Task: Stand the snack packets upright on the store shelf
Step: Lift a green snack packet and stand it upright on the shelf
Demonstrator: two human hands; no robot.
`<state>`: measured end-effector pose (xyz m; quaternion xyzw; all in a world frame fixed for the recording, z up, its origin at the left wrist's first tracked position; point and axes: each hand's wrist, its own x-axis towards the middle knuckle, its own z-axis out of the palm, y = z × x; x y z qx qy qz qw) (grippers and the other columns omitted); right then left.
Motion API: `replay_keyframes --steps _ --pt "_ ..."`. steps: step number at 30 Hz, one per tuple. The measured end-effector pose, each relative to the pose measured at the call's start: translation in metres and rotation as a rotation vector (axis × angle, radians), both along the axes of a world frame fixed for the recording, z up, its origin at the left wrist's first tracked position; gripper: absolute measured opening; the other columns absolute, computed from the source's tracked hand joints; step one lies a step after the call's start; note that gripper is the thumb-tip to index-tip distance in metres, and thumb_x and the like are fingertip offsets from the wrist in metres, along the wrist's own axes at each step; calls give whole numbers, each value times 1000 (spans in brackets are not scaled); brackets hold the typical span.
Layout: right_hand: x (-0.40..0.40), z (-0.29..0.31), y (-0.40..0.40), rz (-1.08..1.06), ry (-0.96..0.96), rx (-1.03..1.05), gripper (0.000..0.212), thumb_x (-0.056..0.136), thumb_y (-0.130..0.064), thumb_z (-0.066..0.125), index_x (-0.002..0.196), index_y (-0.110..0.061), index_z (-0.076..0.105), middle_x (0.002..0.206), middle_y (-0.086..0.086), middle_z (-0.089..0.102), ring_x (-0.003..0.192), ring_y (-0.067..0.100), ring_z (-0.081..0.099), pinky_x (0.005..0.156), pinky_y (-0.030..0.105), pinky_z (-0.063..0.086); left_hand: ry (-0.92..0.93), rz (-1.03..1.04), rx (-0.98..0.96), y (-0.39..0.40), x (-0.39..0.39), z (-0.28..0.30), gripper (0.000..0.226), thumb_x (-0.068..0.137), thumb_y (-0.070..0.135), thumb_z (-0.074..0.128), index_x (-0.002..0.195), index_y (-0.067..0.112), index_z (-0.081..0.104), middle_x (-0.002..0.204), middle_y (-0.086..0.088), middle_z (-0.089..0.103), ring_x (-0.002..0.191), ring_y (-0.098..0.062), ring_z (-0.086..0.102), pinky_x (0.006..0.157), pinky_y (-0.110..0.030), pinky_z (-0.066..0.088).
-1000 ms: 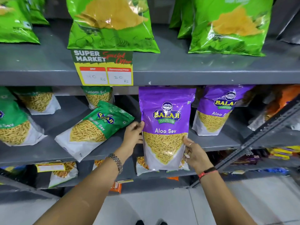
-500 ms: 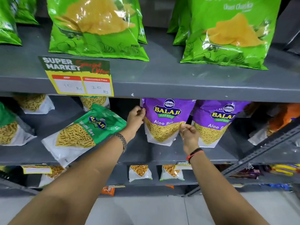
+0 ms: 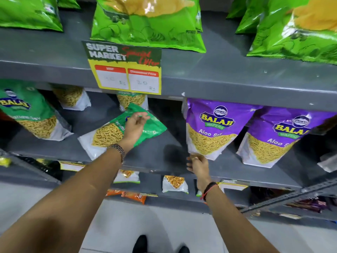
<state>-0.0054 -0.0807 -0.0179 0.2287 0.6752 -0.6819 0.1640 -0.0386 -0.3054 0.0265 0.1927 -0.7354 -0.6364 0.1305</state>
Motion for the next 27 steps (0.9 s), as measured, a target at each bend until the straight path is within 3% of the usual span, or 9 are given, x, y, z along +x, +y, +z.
replay_keyframes --steps 3,5,7,10,13,16,20,24,27 --pt "0 2 -53 111 -37 -49 18 92 -6 43 104 -6 57 101 21 64 66 15 55 62 25 48 -9 24 -125 -57 2 -7 21 89 -3 46 106 -3 59 106 -11 65 77 4 63 82 -11 48" --pt "1 2 -87 152 -68 -84 27 92 -4 43 114 3 57 116 28 63 68 18 56 64 26 49 -43 65 -192 -90 4 -12 19 88 -1 49 102 4 62 108 -17 67 90 -17 65 98 -34 49" --pt "4 4 -120 156 -91 -118 29 92 -5 43 117 6 54 120 28 61 75 23 58 67 28 50 -120 111 -308 -118 8 -14 18 86 12 52 99 12 65 102 -14 69 100 -31 64 99 -42 47" --pt "8 -1 -163 137 -152 -207 32 93 -9 46 121 4 51 102 19 63 83 25 58 76 35 52 -420 46 -469 -152 10 -14 28 88 27 50 103 8 65 99 -22 70 97 -37 66 83 -39 51" --pt "14 -10 -198 94 -221 -243 24 93 -13 48 112 1 55 79 8 59 71 20 58 69 33 53 -544 -76 -388 -176 6 -20 29 90 31 48 77 10 63 72 -20 65 68 -33 64 61 -32 46" --pt "25 -11 -218 26 -210 -199 17 94 -13 47 102 -1 57 81 11 61 66 17 59 60 28 57 -550 -174 -374 -196 1 -34 30 87 36 54 69 14 63 88 -23 70 78 -33 66 67 -30 42" --pt "34 -9 -220 -131 -172 -238 26 93 4 37 113 4 54 93 18 59 57 21 63 38 22 52 -547 -331 -441 -201 6 -36 35 89 38 49 70 11 63 73 -23 65 68 -29 60 62 -27 39" --pt "43 -13 -206 -169 -107 -116 22 90 7 38 91 2 59 97 19 59 61 17 61 41 19 53 -496 -377 -480 -190 26 -31 39 93 34 45 91 0 66 94 -27 70 81 -36 66 68 -33 45" --pt "50 -13 -189 -208 -51 -86 24 90 7 39 87 -2 61 87 12 62 43 4 61 40 19 52 -453 -375 -448 -178 43 -36 37 94 33 41 101 4 64 103 -22 69 93 -36 65 79 -37 52"
